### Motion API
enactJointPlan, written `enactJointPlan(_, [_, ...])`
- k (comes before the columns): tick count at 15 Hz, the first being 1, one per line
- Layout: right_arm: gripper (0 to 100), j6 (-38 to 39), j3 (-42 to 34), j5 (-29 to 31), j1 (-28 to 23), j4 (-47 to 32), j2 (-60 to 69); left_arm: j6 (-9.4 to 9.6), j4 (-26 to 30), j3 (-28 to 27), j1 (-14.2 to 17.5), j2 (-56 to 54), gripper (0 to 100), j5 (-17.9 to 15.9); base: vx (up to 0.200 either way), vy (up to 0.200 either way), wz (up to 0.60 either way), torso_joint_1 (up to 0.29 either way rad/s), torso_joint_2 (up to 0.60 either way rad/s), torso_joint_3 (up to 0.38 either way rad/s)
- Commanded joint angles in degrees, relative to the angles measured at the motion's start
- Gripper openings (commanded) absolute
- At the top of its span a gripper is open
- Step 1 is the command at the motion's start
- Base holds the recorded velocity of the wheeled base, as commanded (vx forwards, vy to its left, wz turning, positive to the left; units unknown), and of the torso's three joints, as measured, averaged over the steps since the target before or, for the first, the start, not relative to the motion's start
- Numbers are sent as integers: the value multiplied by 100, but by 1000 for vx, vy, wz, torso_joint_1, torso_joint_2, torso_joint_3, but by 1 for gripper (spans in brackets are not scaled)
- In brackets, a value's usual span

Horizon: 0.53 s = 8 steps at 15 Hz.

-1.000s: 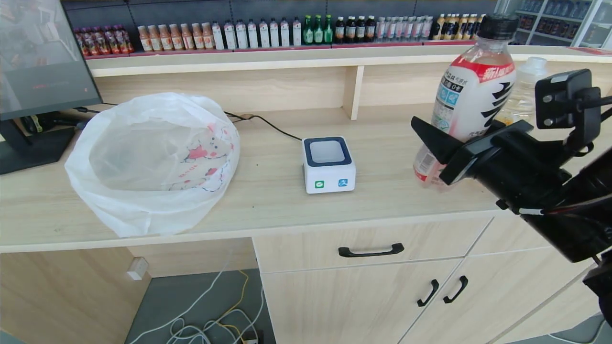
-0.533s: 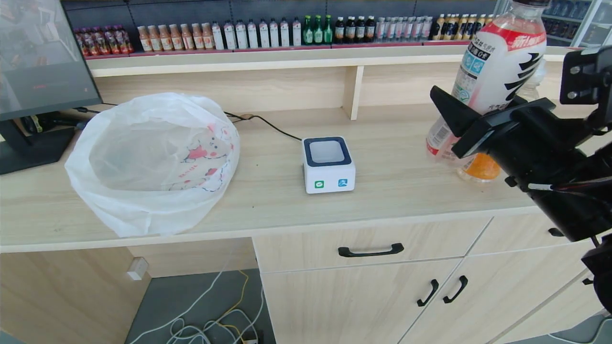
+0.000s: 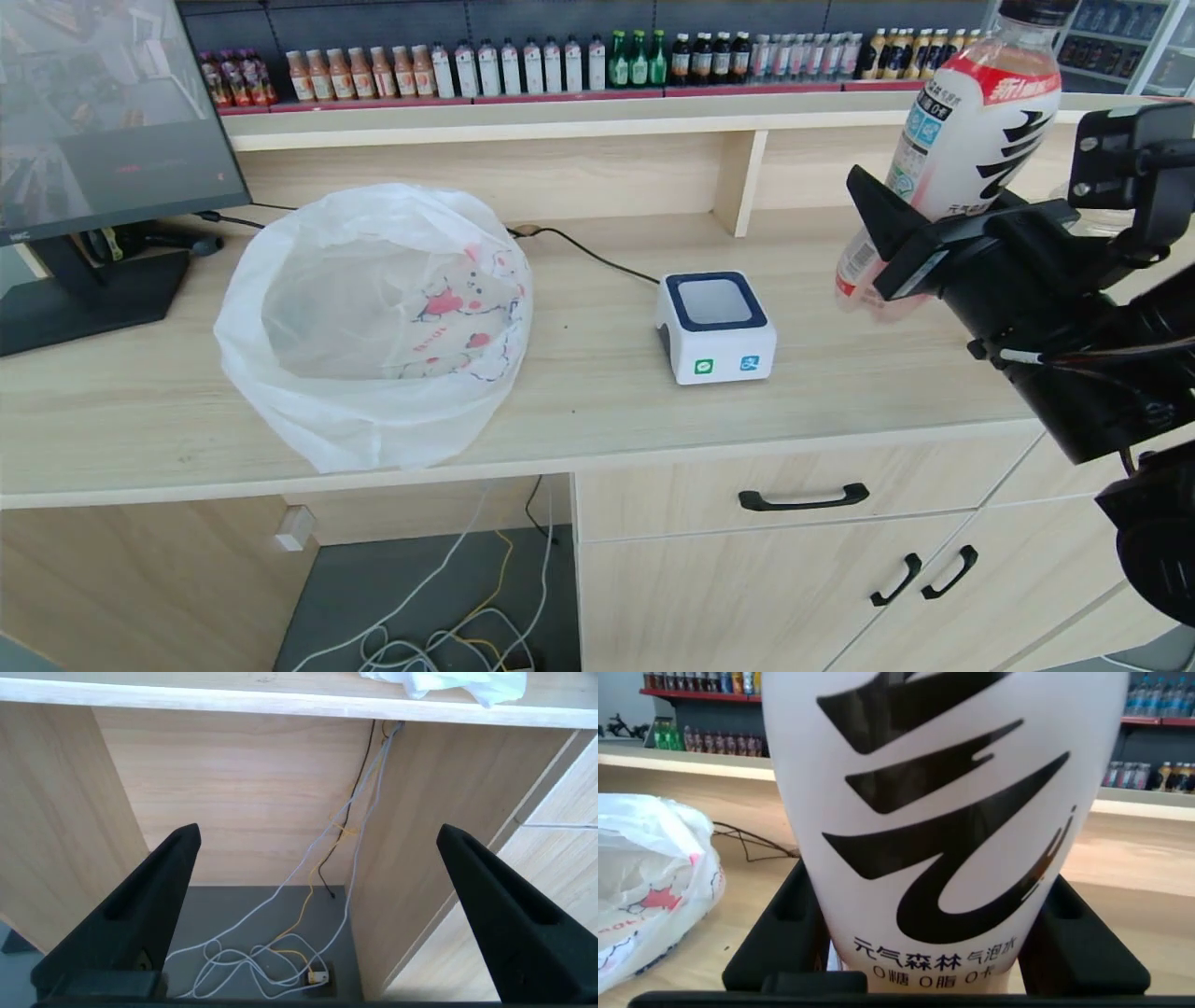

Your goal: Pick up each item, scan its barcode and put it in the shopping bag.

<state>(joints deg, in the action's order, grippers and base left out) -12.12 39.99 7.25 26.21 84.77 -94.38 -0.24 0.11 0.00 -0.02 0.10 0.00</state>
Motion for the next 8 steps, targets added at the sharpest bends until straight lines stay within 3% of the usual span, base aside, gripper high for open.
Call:
enactJointPlan(1, [0, 8, 18, -5, 7, 13, -54, -2, -2, 0, 2, -1, 100, 0, 0, 200, 0, 7, 2, -2])
enactJointPlan(3, [0, 60, -35, -13, 33, 30, -54, 24, -2, 0, 2, -1, 100, 0, 0, 200, 0, 7, 0, 0])
enactJointPlan(8, [0, 52, -70, 22, 385, 48, -54, 16, -2, 0, 2, -1, 100, 0, 0, 0, 0, 0, 0, 0])
